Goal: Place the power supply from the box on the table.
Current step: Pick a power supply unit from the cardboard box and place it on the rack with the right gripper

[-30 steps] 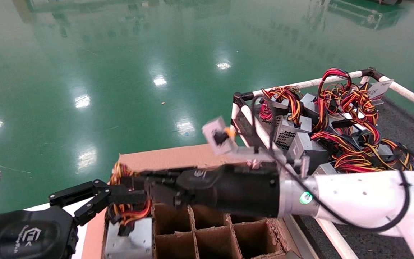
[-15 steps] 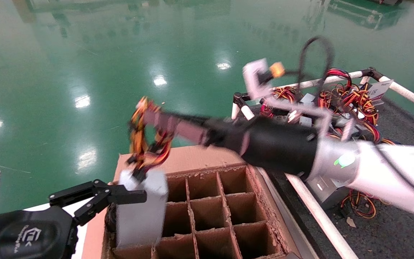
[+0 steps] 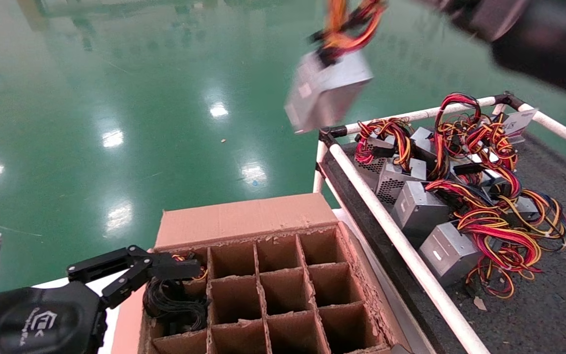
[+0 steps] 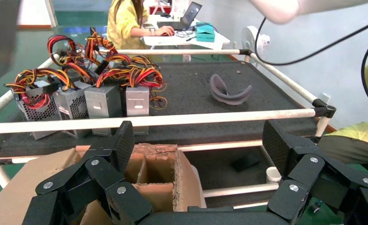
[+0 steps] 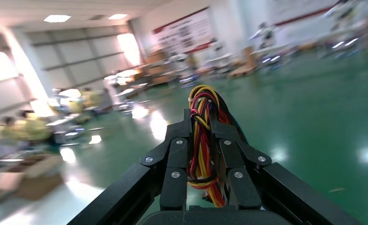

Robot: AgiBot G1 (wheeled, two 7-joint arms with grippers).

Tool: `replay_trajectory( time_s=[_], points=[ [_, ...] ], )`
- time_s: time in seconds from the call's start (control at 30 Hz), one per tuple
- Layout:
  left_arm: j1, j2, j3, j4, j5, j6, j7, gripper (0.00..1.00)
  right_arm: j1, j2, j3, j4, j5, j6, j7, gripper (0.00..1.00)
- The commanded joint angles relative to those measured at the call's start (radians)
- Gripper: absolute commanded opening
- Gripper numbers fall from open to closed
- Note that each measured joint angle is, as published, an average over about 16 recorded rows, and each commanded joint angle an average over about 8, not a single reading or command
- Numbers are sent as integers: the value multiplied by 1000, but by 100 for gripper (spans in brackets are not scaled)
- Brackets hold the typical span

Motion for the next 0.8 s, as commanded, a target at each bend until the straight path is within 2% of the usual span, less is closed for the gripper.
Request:
replay_trajectory(
  time_s=[0.03,0.27,0.43,0.67,0.8],
  points=[
    [0,0,0,0,0,0,0,100,39,21,9,-33,-19,9,-22,0],
    [0,0,0,0,0,0,0,100,165,35,10,-243,-87,14,-161,0],
    [0,0,0,0,0,0,0,100,254,27,1,-412,-139,44,-268,0],
    [0,0,1,0,0,0,0,100,358,18,3,-630,-179,129,-406,0],
    [0,0,1,0,-1,0,0,100,407,15,9,-730,-191,212,-478,0]
  ],
)
